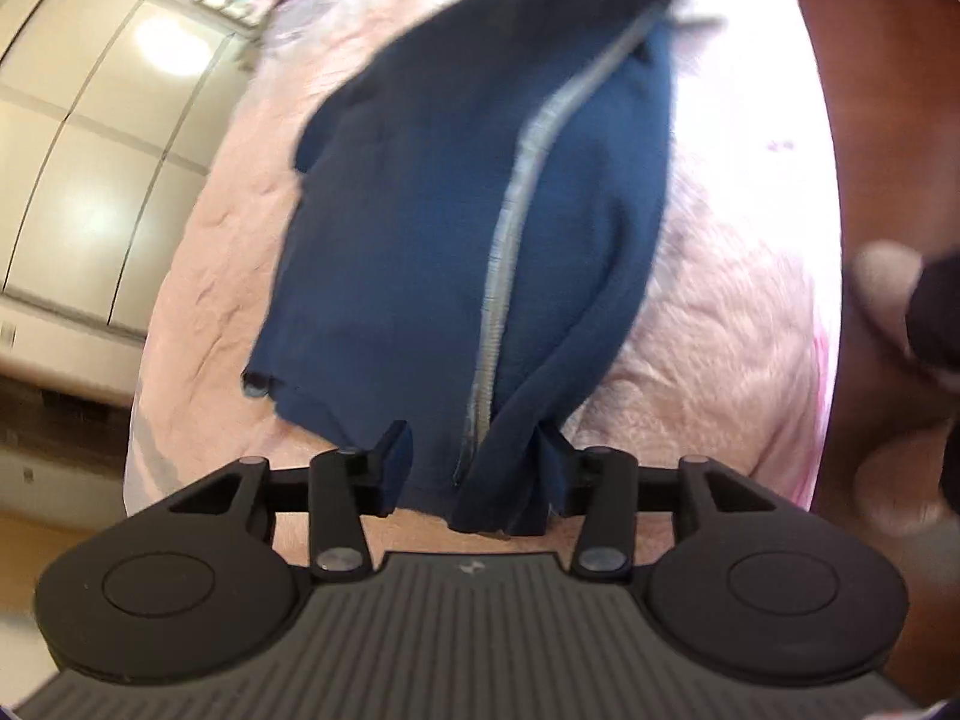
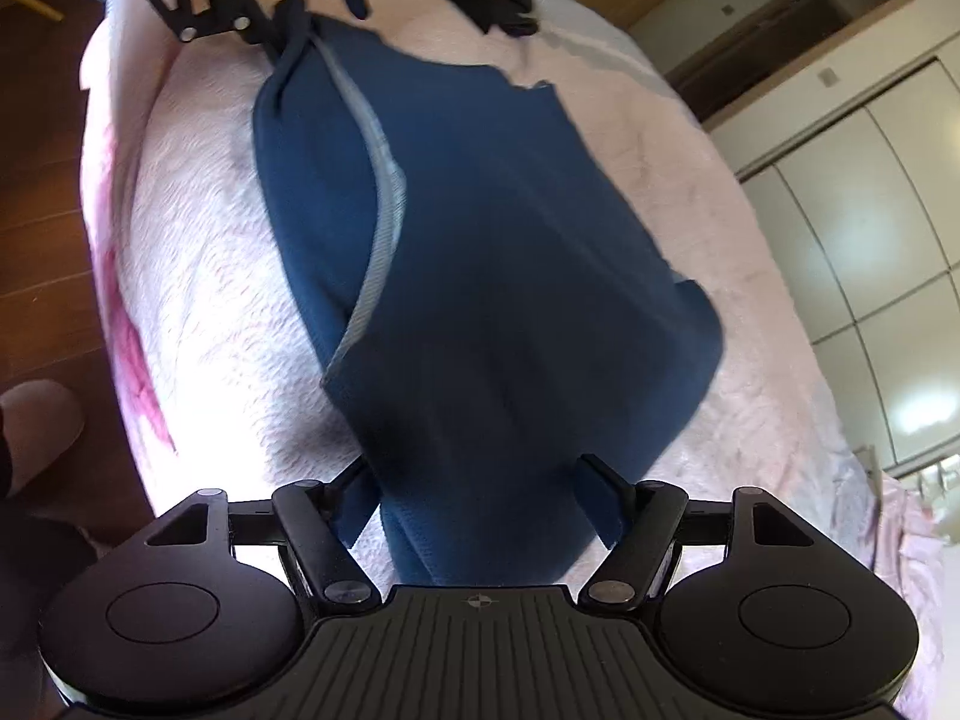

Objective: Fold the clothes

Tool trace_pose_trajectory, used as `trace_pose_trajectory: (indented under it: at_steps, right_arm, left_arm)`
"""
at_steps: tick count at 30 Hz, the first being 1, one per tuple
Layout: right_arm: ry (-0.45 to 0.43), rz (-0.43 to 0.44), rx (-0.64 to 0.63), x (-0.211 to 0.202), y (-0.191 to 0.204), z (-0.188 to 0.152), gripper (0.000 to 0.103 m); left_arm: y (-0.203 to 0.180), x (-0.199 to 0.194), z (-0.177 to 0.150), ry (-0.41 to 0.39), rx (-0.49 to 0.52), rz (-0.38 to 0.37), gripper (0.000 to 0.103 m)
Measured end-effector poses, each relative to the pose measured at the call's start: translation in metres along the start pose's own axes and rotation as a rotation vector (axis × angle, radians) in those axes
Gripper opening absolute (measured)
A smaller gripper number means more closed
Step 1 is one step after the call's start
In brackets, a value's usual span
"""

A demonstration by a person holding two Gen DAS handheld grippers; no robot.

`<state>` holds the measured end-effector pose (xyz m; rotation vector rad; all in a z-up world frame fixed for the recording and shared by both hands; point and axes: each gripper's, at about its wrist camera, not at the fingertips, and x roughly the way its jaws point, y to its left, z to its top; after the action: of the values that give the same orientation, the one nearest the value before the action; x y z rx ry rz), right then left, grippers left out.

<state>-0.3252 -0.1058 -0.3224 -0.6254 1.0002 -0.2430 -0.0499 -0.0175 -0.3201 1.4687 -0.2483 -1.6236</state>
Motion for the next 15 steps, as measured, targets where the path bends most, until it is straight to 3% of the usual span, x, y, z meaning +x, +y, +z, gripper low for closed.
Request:
trace_pose_trajectory:
  at_steps: [1,2,5,9,15]
  right_arm:
    - [-0.003,0.010,-0.005,-0.001,-0.001,0.000,0.061]
    - [-0.004,0.021,-0.007,-0.002,-0.004,0.000,0.043]
    - [0.006,0.059,0.027,-0.009,-0.028,0.002,0.011]
    - [0.017,0.109,0.087,-0.017,-0.068,0.015,0.007]
    - [0.037,0.167,0.046,-0.054,-0.093,0.036,0.006]
  left_arm:
    - [0.003,-0.001,0.001,-0.002,0.008,-0.008,0.018]
    - [0.006,-0.002,0.001,-0.005,0.015,-0.016,0.014]
    - [0.014,-0.005,0.003,-0.012,0.038,-0.039,0.007]
    - [0.035,-0.019,0.006,-0.042,0.044,-0.085,0.004]
    - [0.058,-0.065,-0.001,-0.101,0.059,-0.178,0.001]
